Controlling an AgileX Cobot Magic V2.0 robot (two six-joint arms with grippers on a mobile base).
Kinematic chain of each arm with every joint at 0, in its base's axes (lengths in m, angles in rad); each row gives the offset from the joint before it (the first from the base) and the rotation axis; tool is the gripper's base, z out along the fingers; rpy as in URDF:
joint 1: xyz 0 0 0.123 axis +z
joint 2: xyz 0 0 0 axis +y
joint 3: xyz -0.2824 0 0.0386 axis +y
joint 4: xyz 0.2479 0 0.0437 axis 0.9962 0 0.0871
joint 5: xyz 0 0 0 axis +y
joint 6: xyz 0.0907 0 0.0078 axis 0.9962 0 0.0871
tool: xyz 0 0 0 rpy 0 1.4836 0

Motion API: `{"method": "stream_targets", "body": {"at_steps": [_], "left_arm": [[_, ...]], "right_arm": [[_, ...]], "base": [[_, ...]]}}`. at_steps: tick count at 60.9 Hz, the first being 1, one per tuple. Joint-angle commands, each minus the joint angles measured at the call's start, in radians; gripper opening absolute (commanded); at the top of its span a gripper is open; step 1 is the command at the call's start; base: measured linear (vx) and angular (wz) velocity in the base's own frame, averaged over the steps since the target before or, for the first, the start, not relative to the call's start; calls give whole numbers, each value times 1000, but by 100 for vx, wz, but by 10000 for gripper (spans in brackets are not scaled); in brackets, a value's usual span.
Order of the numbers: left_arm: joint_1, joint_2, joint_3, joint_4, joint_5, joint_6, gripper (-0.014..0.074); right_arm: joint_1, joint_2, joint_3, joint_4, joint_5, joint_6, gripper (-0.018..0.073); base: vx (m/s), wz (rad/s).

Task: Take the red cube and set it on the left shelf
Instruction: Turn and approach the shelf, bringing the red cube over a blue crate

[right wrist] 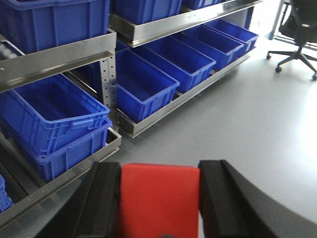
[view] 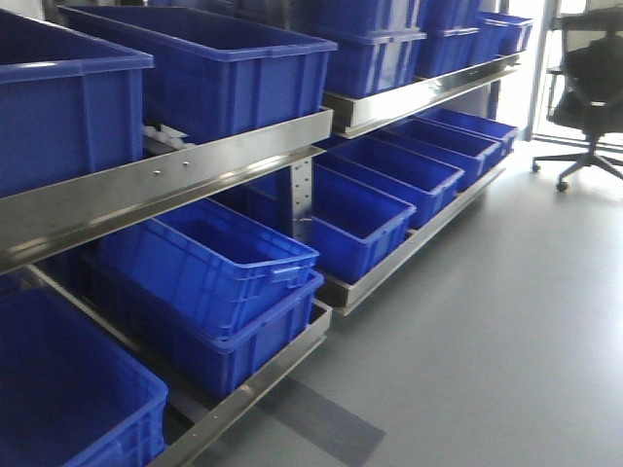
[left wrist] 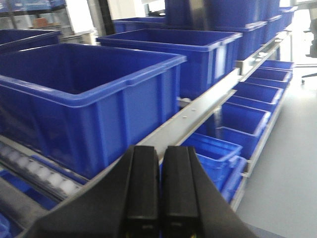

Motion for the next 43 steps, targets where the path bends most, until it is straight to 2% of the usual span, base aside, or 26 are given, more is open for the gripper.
{"method": "stream_targets", "body": {"at_steps": [1,22,43], "left_arm": [[0,8,22,-5,-91,1,106],[0,8,22,-5,-91,1,106],[0,8,22,-5,-91,1,106]], "right_arm": [[-3,2,-29,-12,-84,-7,60],[-3,2,-29,-12,-84,-7,60],[-3,2,-29,-12,-84,-7,60]], "base": [[43,59],[39,56],[25,54]]}}
